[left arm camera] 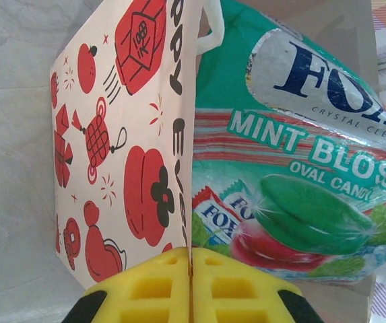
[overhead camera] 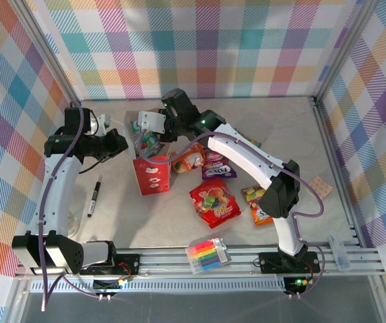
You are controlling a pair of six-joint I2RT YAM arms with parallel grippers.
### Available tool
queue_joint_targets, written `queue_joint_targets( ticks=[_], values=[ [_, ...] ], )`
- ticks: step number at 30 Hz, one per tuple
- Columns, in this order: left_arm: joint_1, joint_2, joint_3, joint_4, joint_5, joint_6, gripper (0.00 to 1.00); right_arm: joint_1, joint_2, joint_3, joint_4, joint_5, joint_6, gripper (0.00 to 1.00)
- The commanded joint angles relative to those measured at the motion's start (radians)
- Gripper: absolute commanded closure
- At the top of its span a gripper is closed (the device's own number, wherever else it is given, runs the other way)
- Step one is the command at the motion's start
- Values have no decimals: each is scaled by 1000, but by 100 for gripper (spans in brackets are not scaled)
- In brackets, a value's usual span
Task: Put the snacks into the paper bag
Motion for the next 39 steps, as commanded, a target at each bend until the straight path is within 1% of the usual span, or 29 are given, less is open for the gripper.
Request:
queue_joint_targets(
  ticks=[1, 2, 4, 6, 7, 8, 11, 13, 15, 17, 19, 23, 31, 35, 39],
  values=[
    [13, 13, -6, -13, 16, 17, 94, 12, -2, 43, 22, 34, -5, 73],
    [13, 13, -7, -16, 16, 19, 94, 14, -2, 44, 25, 48, 1, 67],
    [13, 15, -8, -17, 20, 24, 95, 14, -5, 47, 28, 69, 18, 61],
    [13, 19, -9, -19, 27, 26, 95, 15, -15, 57, 44, 94, 75, 55],
    [13, 22, -8, -18, 27, 26, 94, 14, -22, 66, 38, 90, 99, 53],
    [13, 24, -10, -18, 25, 26, 94, 14, -34, 71, 36, 78, 126, 49],
    [13, 30, -10, -18, 24, 23, 95, 14, -79, 71, 35, 27, 217, 47],
    [13, 31, -11, -18, 21, 22, 95, 14, -110, 69, 30, 1, 271, 43],
    [13, 31, -10, -22, 13, 22, 95, 14, -150, 63, 20, -13, 319, 42],
    [13, 30, -7, -26, 10, 23, 95, 13, -193, 42, 15, -25, 348, 38],
    [13, 31, -4, -27, 7, 23, 94, 14, -246, -3, 24, -26, 377, 35],
    [13, 32, 9, -34, 4, 24, 94, 14, -370, -155, 89, -14, 407, 29],
    [13, 43, 63, -107, -60, 60, 92, 12, -558, -378, 103, 92, 463, 24],
    [13, 47, 74, -141, -91, 77, 90, 8, -626, -485, 80, 105, 541, 22],
    [13, 47, 92, -161, -108, 85, 91, -14, -677, -571, 36, 90, 657, 20]
  ],
)
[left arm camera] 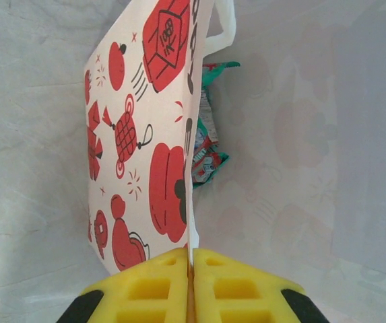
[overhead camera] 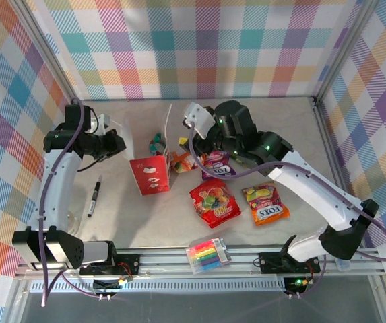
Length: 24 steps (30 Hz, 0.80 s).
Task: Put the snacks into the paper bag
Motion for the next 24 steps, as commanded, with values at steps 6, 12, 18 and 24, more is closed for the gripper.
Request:
queue_joint_targets(
  ticks=[6, 12, 18, 24],
  values=[
    [13, 17, 63, -93, -42, 42, 91, -90, -132, -163, -99, -52, 335, 14],
    [13, 29, 81, -113, -51, 50, 91, -204, -229, -321, -133, -179, 518, 9],
    [12, 27, 85, -124, -60, 53, 91, -290, -281, -424, -126, -235, 579, 6],
    [13, 13, 72, -124, -57, 58, 91, -380, -232, -496, -77, -330, 615, 3]
  ],
)
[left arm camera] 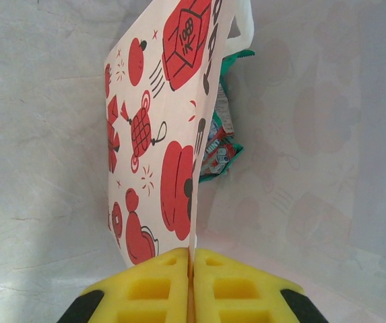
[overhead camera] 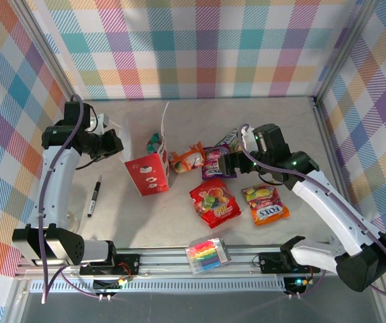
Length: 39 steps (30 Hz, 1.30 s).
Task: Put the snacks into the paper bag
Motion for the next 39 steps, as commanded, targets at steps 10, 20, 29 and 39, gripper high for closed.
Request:
queue_joint_targets(
  ticks=[10, 20, 29, 39],
  values=[
    [13, -18, -3, -29, -11, 27, 91, -258, 227, -35, 103, -311, 177, 2],
    [13, -23, 6, -35, -17, 30, 91, -296, 453, -9, 194, -416, 227, 3],
    [13, -23, 6, -37, -22, 30, 91, -296, 587, 35, 215, -419, 235, 3],
    [13, -14, 10, -42, -29, 30, 90, -293, 667, 42, 247, -420, 261, 4]
  ],
)
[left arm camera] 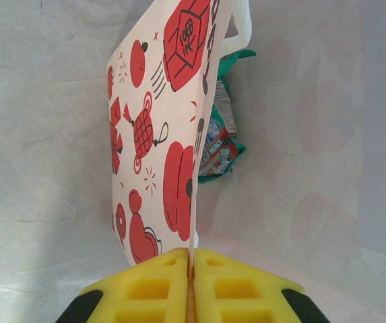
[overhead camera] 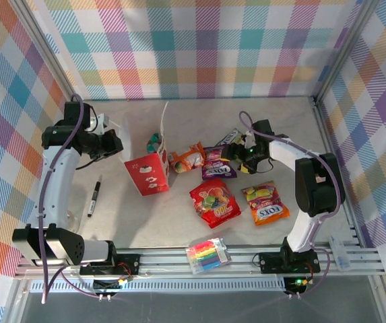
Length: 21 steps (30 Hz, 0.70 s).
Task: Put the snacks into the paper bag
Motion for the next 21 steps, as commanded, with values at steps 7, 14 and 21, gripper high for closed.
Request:
queue_joint_targets(
  ticks=[7, 14, 21],
  values=[
    [13, -17, 14, -43, -19, 16, 90, 35, 52, 24, 77, -50, 47, 3],
    [13, -21, 19, -47, -22, 20, 90, 51, 77, 27, 86, -41, 54, 3],
    [13, -21, -1, -37, -17, 19, 90, 71, 88, 28, 139, -67, 94, 6]
  ],
)
